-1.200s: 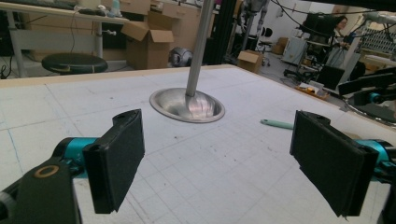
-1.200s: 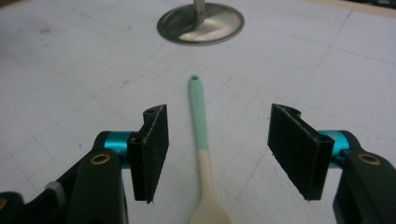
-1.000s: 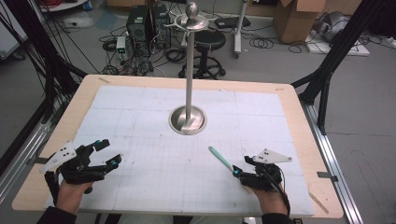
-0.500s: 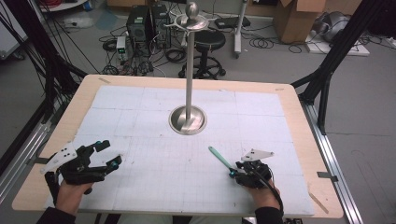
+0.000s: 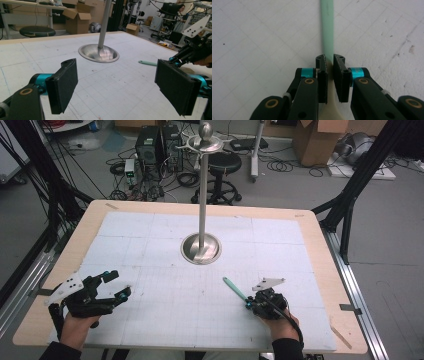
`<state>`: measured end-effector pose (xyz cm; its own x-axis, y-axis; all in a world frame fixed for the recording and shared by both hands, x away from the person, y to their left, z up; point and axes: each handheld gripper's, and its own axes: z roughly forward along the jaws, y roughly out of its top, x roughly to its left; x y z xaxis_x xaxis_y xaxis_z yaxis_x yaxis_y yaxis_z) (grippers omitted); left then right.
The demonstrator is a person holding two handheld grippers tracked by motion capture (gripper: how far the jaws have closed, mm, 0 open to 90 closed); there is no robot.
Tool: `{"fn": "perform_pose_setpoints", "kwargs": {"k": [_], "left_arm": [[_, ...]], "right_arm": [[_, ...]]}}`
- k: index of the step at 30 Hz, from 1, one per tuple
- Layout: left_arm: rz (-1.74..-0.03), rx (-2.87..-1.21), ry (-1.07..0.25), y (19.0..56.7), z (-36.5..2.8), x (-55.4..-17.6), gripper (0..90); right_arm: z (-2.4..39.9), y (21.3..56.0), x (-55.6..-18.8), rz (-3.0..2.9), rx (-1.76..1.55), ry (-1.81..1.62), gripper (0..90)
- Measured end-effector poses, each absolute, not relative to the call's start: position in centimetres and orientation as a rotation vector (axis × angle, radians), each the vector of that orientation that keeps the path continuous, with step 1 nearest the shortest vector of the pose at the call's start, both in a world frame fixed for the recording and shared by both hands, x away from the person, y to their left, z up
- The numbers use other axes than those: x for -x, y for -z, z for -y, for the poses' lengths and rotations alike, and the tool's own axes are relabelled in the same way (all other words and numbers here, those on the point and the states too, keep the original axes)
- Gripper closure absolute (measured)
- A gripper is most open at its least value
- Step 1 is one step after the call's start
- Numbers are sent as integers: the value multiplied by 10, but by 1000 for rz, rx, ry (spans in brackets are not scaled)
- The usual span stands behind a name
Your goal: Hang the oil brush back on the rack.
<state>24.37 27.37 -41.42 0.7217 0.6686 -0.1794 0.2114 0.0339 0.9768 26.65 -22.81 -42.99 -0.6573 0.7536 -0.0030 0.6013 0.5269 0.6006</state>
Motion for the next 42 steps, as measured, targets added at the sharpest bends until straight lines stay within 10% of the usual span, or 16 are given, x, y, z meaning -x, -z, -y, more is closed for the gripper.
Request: {"fn": "perform_pose_setpoints", "kwargs": {"k": [42], "left_arm": [[-669, -1487, -275, 403, -255, -242, 173]], "right_arm": [[229, 406, -237, -2462, -1036, -1252, 829]]}}
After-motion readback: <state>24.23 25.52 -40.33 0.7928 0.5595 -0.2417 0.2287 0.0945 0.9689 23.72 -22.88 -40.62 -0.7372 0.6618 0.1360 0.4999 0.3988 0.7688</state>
